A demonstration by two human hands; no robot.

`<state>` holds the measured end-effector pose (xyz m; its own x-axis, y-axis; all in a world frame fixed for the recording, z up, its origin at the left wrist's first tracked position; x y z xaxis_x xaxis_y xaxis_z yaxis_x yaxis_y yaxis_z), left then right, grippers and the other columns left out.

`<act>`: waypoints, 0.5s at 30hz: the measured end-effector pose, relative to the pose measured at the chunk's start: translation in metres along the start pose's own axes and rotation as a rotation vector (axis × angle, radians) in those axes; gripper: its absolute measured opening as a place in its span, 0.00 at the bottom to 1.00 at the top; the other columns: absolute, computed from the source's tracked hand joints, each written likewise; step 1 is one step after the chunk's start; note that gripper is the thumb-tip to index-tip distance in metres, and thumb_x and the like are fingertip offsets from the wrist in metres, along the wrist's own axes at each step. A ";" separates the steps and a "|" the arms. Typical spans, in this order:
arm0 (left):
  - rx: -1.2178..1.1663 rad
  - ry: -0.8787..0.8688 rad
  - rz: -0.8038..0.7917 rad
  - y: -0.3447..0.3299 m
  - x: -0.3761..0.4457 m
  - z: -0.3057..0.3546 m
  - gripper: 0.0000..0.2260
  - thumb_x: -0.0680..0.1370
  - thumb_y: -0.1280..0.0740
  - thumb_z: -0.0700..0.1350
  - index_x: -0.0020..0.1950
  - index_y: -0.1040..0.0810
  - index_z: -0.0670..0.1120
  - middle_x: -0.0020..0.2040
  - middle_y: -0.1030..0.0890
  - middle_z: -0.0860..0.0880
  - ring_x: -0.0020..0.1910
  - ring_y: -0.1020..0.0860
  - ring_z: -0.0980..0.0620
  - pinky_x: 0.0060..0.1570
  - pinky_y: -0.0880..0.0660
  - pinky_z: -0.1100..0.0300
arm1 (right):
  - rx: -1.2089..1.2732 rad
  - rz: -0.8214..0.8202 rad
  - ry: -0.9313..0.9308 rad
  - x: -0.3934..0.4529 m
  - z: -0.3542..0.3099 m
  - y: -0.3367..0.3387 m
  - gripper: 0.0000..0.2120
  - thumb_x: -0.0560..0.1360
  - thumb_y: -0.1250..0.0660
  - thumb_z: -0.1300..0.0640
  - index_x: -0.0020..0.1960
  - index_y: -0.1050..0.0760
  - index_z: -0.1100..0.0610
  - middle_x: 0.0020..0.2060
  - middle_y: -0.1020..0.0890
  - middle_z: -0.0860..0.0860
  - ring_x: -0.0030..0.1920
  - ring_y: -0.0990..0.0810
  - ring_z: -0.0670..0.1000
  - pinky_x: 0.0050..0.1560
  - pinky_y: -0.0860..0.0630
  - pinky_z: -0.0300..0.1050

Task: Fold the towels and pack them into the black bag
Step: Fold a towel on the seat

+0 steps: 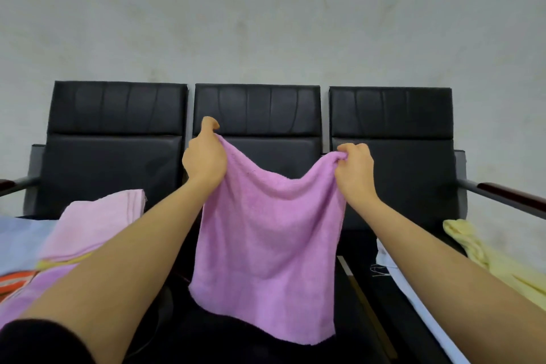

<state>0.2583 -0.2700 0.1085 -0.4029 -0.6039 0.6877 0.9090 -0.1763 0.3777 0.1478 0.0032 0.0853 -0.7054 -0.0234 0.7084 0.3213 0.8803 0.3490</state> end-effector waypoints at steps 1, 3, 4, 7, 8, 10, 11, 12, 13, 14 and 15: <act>-0.030 0.029 0.009 0.002 0.000 -0.004 0.14 0.79 0.49 0.36 0.59 0.33 0.50 0.47 0.23 0.42 0.41 0.26 0.43 0.37 0.32 0.53 | -0.007 0.021 -0.001 0.000 0.002 0.003 0.13 0.76 0.45 0.71 0.54 0.25 0.66 0.52 0.30 0.56 0.46 0.29 0.51 0.44 0.36 0.34; -0.070 0.085 0.020 0.004 0.002 -0.012 0.11 0.79 0.49 0.36 0.55 0.32 0.49 0.47 0.22 0.43 0.39 0.26 0.43 0.37 0.32 0.53 | -0.023 0.053 -0.009 0.002 0.006 0.009 0.12 0.77 0.46 0.70 0.51 0.24 0.65 0.50 0.32 0.53 0.44 0.30 0.49 0.44 0.34 0.39; -0.078 0.111 0.020 0.005 0.003 -0.016 0.11 0.80 0.49 0.37 0.54 0.30 0.48 0.48 0.22 0.43 0.41 0.26 0.44 0.38 0.32 0.53 | -0.029 0.062 -0.017 0.002 0.008 0.011 0.11 0.78 0.46 0.68 0.51 0.25 0.64 0.49 0.33 0.52 0.44 0.30 0.49 0.44 0.32 0.41; -0.042 0.114 0.014 0.006 0.007 -0.021 0.14 0.80 0.46 0.39 0.56 0.22 0.49 0.54 0.20 0.46 0.48 0.24 0.44 0.42 0.30 0.54 | -0.031 0.092 -0.076 0.005 0.016 0.013 0.11 0.81 0.46 0.61 0.53 0.25 0.60 0.50 0.30 0.53 0.46 0.27 0.53 0.43 0.30 0.45; -0.019 0.092 0.009 0.006 0.008 -0.020 0.15 0.81 0.46 0.40 0.57 0.21 0.49 0.55 0.20 0.46 0.51 0.24 0.43 0.44 0.29 0.53 | -0.023 0.100 -0.109 0.005 0.018 0.013 0.11 0.81 0.46 0.59 0.53 0.25 0.59 0.49 0.28 0.53 0.45 0.26 0.54 0.42 0.30 0.46; 0.030 0.054 -0.014 0.003 0.011 -0.018 0.15 0.81 0.46 0.41 0.60 0.21 0.50 0.57 0.21 0.45 0.55 0.24 0.42 0.46 0.29 0.52 | 0.009 0.108 -0.187 0.007 0.022 0.014 0.11 0.81 0.46 0.60 0.52 0.25 0.58 0.46 0.24 0.52 0.43 0.25 0.53 0.39 0.31 0.46; 0.047 0.050 -0.025 0.001 0.013 -0.017 0.16 0.81 0.46 0.41 0.61 0.22 0.50 0.58 0.21 0.45 0.55 0.24 0.42 0.47 0.28 0.52 | 0.042 0.111 -0.226 0.008 0.024 0.015 0.11 0.81 0.46 0.61 0.52 0.25 0.58 0.45 0.24 0.52 0.43 0.26 0.52 0.39 0.31 0.45; 0.041 0.064 -0.034 0.000 0.015 -0.018 0.16 0.81 0.45 0.41 0.61 0.22 0.51 0.58 0.21 0.44 0.55 0.24 0.42 0.49 0.28 0.51 | 0.097 0.120 -0.265 0.009 0.025 0.016 0.10 0.80 0.45 0.62 0.52 0.24 0.59 0.44 0.24 0.52 0.43 0.26 0.51 0.40 0.32 0.44; 0.016 0.093 -0.038 0.000 0.017 -0.019 0.16 0.81 0.45 0.41 0.61 0.22 0.51 0.59 0.22 0.44 0.55 0.24 0.41 0.49 0.27 0.51 | 0.175 0.137 -0.303 0.010 0.027 0.016 0.09 0.80 0.43 0.63 0.52 0.24 0.60 0.45 0.23 0.52 0.45 0.25 0.51 0.41 0.31 0.43; -0.028 0.132 -0.042 0.000 0.018 -0.020 0.16 0.80 0.45 0.40 0.60 0.21 0.50 0.59 0.22 0.44 0.55 0.24 0.41 0.50 0.27 0.52 | 0.259 0.166 -0.339 0.011 0.029 0.017 0.08 0.79 0.41 0.63 0.53 0.23 0.60 0.46 0.23 0.51 0.46 0.25 0.50 0.44 0.30 0.42; -0.097 0.175 -0.049 -0.001 0.019 -0.023 0.15 0.80 0.44 0.39 0.60 0.21 0.48 0.59 0.22 0.43 0.56 0.24 0.42 0.50 0.28 0.54 | 0.333 0.201 -0.369 0.011 0.030 0.019 0.08 0.78 0.39 0.64 0.54 0.23 0.60 0.48 0.22 0.51 0.48 0.24 0.49 0.46 0.29 0.41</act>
<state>0.2523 -0.2993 0.1076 -0.4303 -0.7171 0.5483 0.8980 -0.2779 0.3412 0.1272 0.0334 0.0810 -0.8453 0.2764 0.4572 0.2974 0.9544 -0.0271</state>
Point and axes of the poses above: each hand's wrist, its own x-axis towards the middle knuckle, its own y-axis out of the back of the hand, z = x × y, the point moved 7 cm from there along x, towards the middle knuckle
